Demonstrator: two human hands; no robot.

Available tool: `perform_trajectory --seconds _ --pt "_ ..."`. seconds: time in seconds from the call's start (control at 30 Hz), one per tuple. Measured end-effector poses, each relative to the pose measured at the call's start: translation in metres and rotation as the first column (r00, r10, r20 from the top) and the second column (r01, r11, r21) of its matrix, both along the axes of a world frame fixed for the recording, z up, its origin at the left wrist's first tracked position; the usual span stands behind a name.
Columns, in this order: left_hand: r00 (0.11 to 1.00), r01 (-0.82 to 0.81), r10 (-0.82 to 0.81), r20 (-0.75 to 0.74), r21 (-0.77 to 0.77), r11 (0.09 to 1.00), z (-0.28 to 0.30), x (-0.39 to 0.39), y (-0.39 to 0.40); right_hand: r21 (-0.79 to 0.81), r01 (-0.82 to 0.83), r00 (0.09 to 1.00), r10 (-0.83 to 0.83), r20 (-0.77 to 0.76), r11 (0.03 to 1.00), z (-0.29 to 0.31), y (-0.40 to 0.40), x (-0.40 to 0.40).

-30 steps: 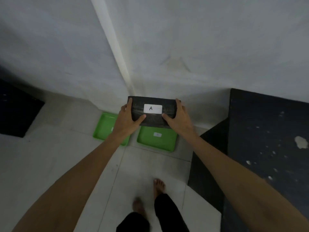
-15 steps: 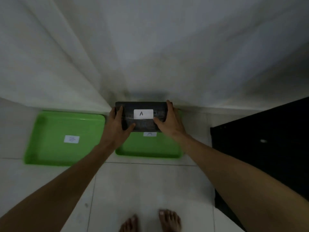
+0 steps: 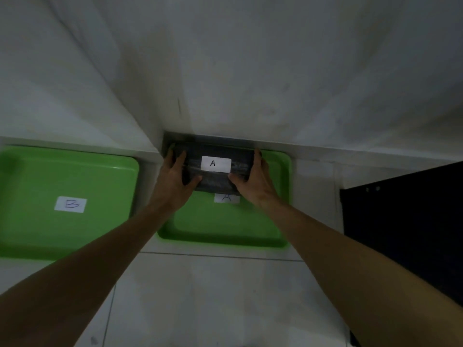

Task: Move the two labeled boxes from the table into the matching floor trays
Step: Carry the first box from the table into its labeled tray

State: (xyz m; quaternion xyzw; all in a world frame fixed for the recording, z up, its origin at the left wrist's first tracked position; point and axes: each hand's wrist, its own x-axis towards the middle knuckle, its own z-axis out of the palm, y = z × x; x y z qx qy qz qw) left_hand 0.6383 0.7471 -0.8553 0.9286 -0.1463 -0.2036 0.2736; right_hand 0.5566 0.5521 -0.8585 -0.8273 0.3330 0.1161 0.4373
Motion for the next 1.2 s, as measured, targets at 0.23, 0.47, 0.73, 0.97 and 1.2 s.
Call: perform_trajectory --seconds 0.23,0.47,0.73,0.97,1.2 --pt "0.997 0.064 -0.067 0.033 0.072 0.995 0.040 -0.006 0.007 -0.029 0.016 0.998 -0.018 -0.054 0.999 0.041 -0.007 -0.002" --pt "0.957 0.272 -0.283 0.066 0.132 0.953 0.220 -0.012 0.023 -0.064 -0.196 0.972 0.185 -0.143 0.979 0.231 -0.019 -0.014" --pt "0.921 0.361 -0.380 0.086 0.178 0.915 0.531 -0.031 0.001 0.016 -0.463 0.850 0.448 -0.277 0.886 0.562 -0.027 -0.059" --pt "0.855 0.461 -0.456 0.246 0.040 0.887 0.727 -0.108 -0.064 -0.080 -0.327 0.940 0.315 -0.128 0.942 0.776 -0.078 -0.182" --pt "0.851 0.509 -0.463 0.246 -0.172 0.844 0.826 -0.242 -0.177 -0.268 -0.088 0.996 0.092 0.003 0.959 0.872 -0.162 -0.348"
